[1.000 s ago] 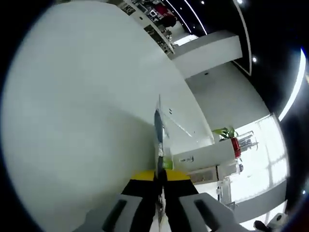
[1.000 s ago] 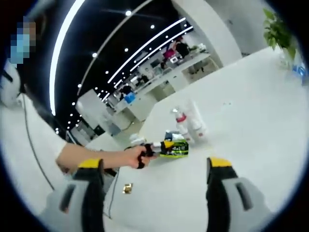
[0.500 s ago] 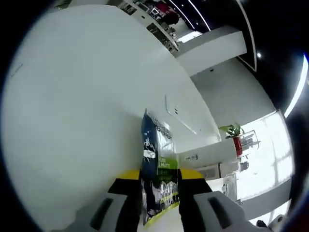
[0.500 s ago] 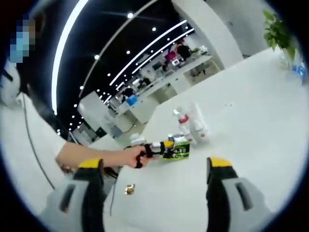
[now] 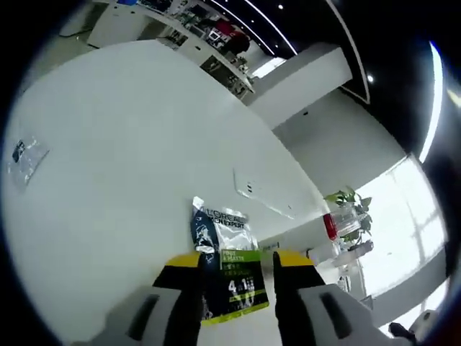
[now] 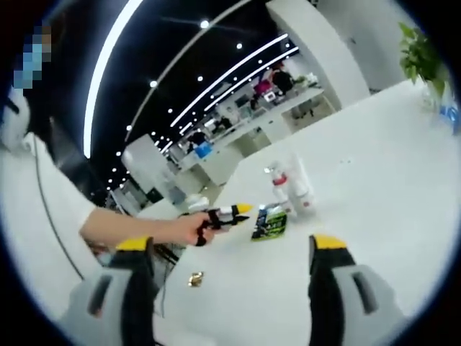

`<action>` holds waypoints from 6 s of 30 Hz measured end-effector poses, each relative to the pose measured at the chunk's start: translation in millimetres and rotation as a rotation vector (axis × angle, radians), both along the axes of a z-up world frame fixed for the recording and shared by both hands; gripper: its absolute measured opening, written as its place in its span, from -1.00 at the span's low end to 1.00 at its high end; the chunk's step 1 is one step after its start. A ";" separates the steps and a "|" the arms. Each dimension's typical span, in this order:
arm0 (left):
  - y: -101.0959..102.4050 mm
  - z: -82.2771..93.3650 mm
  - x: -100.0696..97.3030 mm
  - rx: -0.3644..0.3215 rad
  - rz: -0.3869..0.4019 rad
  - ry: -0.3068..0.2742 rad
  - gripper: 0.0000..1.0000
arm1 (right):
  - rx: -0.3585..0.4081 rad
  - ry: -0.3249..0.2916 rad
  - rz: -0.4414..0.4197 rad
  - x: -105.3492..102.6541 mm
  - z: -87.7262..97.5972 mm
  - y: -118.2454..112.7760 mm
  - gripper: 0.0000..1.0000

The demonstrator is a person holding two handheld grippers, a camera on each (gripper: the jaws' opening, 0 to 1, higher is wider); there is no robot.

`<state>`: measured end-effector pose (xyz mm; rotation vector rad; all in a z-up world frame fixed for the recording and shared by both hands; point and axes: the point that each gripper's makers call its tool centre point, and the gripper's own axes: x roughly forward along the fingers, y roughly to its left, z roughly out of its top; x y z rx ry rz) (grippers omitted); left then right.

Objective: Arrange the skincare products in the storage area until every visible bottle or jar stands upright without overlapping.

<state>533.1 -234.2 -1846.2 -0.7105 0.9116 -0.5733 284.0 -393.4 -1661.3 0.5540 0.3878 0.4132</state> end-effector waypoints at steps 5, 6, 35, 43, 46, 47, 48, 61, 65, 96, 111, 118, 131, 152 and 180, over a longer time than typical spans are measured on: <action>19.7 16.9 -31.0 0.033 -0.021 -0.099 -0.05 | 0.017 -0.015 0.059 1.3 -2.0 14.9 0.76; 25.6 20.7 -37.9 0.045 -0.025 -0.124 -0.02 | 0.021 -0.014 0.069 1.5 -3.2 17.8 0.76; 217.4 -39.7 -204.5 0.817 0.161 -0.058 0.45 | 0.058 -0.025 0.327 14.5 -4.5 72.3 0.80; 209.1 -55.4 -202.4 0.802 0.132 0.018 0.50 | 0.080 -0.028 0.280 5.8 2.0 67.5 0.81; 202.9 -68.6 -200.8 0.818 0.113 0.031 0.53 | 0.061 -0.021 0.276 -0.4 -0.3 66.2 0.81; 204.0 -67.9 -199.3 0.837 0.112 0.017 0.54 | 0.057 -0.017 0.268 -3.8 -2.0 63.3 0.81; 199.0 -66.2 -196.2 0.826 0.113 0.007 0.55 | 0.057 -0.013 0.260 -5.4 -3.0 60.8 0.81; 198.1 -64.5 -196.3 0.837 0.086 0.026 0.03 | 0.069 -0.014 0.188 -13.2 -1.1 43.4 0.80; 193.3 -63.5 -197.4 0.837 0.069 0.012 -0.17 | 0.089 0.010 0.180 -17.1 -10.6 44.1 0.79; 208.5 -27.0 -192.1 0.770 0.100 -0.057 -0.37 | 0.117 0.032 0.279 -2.4 -24.7 67.8 0.77; 311.6 -61.1 -180.0 0.899 0.265 0.112 0.33 | 0.096 0.061 0.258 14.6 -31.2 92.6 0.76; 301.3 -56.7 -180.0 0.827 0.319 0.123 0.09 | 0.087 0.081 0.249 6.2 -38.8 93.0 0.75; 238.9 -44.5 -187.3 0.773 0.084 0.016 -0.24 | 0.089 0.087 0.247 1.5 -38.3 81.2 0.74; 5.6 55.9 -216.2 0.446 -0.307 -0.370 -0.23 | 0.159 0.189 0.274 4.9 -55.1 78.3 0.47; -101.5 133.0 -251.1 0.440 -0.700 -0.703 -0.22 | 0.358 0.212 0.198 27.3 -42.5 55.9 -0.69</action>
